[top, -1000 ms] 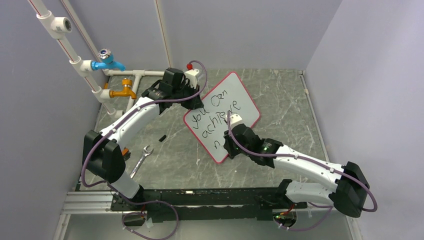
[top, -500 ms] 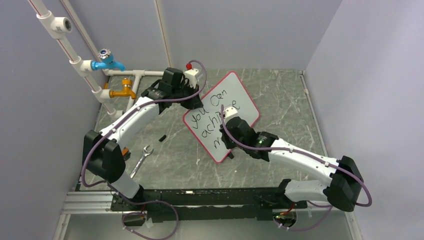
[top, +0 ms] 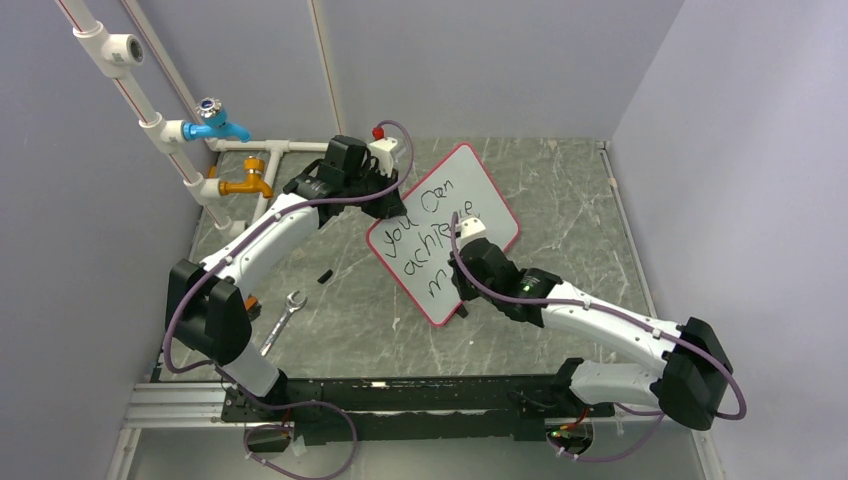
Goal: Write a sentence on the whiteboard
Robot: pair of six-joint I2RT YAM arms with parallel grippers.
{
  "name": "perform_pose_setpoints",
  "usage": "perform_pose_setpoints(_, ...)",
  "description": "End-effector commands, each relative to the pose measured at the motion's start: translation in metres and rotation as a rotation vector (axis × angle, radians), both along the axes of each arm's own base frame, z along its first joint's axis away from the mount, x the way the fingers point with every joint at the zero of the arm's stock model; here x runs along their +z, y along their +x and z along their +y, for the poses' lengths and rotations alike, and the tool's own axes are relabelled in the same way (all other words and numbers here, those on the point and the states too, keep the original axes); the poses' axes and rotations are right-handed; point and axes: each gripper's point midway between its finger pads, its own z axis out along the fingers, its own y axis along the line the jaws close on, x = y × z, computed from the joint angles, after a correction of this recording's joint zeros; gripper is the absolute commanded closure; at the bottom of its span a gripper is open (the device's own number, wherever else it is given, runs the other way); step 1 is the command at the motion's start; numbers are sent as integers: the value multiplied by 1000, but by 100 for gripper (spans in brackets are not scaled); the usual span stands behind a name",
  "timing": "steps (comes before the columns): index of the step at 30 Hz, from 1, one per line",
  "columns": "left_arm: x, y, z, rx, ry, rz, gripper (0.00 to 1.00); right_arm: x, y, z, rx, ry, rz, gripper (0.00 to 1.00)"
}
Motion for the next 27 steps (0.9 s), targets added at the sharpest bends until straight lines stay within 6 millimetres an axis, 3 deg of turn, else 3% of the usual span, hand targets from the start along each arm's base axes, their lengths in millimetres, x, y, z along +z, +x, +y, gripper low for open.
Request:
perform_pose_setpoints(1,10,17,7,22,50,-99,100,-2,-4,-1,-19,45,11,100)
perform_pose_setpoints(7,11,17,7,23,50,-99,100,3,-5,-7,-39,45,0,100)
perform_pose_setpoints(16,12,17,8,22,50,-104,100,39,18,-24,-157,173,-103,100)
perform_pose_setpoints(21,11,17,7,20,50,-101,100,43,34,-30,-183,205,-94,100)
perform_pose_setpoints(27,11,17,6,15,47,-99,100,43,41,-20,-151,231,-78,100)
